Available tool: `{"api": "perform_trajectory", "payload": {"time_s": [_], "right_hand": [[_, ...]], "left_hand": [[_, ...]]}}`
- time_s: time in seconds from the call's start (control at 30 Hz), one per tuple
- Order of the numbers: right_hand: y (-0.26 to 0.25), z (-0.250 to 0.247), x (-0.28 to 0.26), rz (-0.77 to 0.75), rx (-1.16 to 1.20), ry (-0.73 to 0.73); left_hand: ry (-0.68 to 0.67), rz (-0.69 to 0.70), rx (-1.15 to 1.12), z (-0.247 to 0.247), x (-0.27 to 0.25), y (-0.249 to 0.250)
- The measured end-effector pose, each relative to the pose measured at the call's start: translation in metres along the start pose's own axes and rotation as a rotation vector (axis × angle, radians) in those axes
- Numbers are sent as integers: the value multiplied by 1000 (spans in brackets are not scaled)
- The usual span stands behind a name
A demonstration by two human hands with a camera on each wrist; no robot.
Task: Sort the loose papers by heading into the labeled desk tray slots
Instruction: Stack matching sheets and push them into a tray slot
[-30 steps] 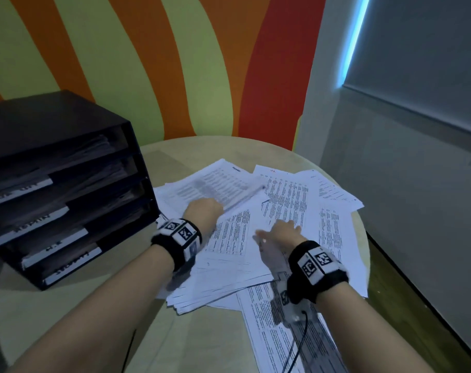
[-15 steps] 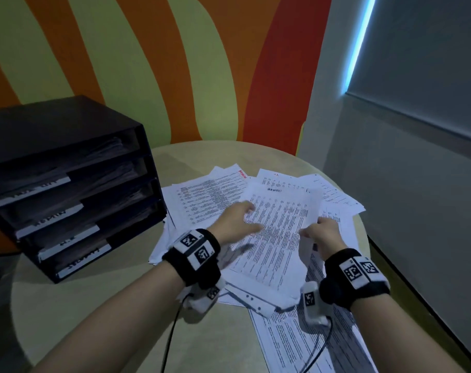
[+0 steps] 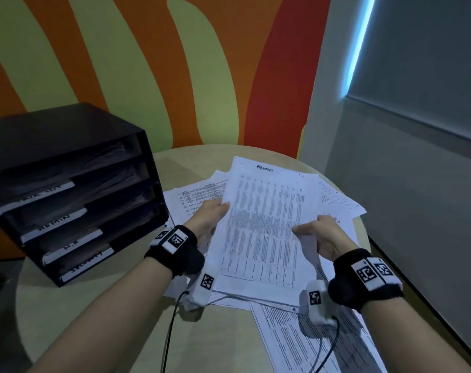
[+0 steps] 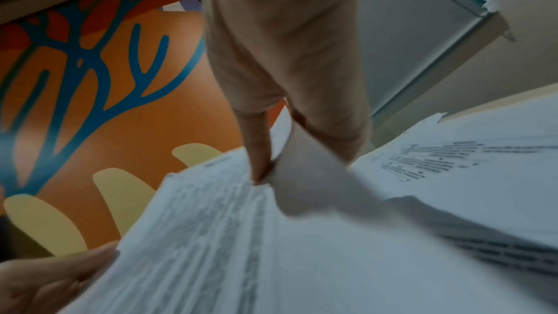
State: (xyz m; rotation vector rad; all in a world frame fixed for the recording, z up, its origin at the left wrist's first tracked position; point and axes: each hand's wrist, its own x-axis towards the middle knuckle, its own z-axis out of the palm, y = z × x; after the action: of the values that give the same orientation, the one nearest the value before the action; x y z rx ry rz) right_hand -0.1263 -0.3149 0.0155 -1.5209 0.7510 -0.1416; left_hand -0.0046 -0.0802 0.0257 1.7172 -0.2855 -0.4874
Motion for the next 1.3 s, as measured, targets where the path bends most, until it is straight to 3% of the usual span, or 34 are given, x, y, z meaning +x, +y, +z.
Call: {"api": "perform_trajectory", "payload": {"time_s": [0.07,0.17,0.23,0.33,0.4,0.5,0.67,0.8,0.9,0.97,1.03,1.07,1.17,1.23,1.3], "right_hand": [[4,-7,1,-10,-47,96],[9,-24,2,-63,-80,219],[13,-38,5,-63,-113,276],[15,-52,7,-29,-121,307],[16,-55,5,-26,-123,307],[20,-52,4,-10,-124,296],[25,-49,5,12,-137,277],[24,-55,6,5,-138,320],[24,-58,8,6,-141,348],[26,-58,7,2,-141,355],[27,-58,6,-8,-133,359],[27,-59,4,-9,-132,355],[26,-61,2,-3,-129,347],[25,-63,1,3,-121,340],[28,-65,2,-17,-111,355]], "left_hand": [[15,6,104,-3,5,-3],[32,-29,920,-23,28,-23],[-14,-78,1240,-37,32,-29],[-104,-145,1261,-50,36,-33],[-123,-86,1309,-51,35,-29],[-116,17,1477,-42,27,-20],[-158,-23,1758,-22,8,-7],[-163,45,1638,-5,-4,9],[-289,60,1363,22,-24,25],[-448,-44,1099,37,-32,32],[-484,-180,808,43,-26,33],[-431,-177,770,43,-20,33],[-138,-56,1012,25,0,21],[-6,-133,1114,10,7,9],[19,-241,1222,-2,8,-2]]}}
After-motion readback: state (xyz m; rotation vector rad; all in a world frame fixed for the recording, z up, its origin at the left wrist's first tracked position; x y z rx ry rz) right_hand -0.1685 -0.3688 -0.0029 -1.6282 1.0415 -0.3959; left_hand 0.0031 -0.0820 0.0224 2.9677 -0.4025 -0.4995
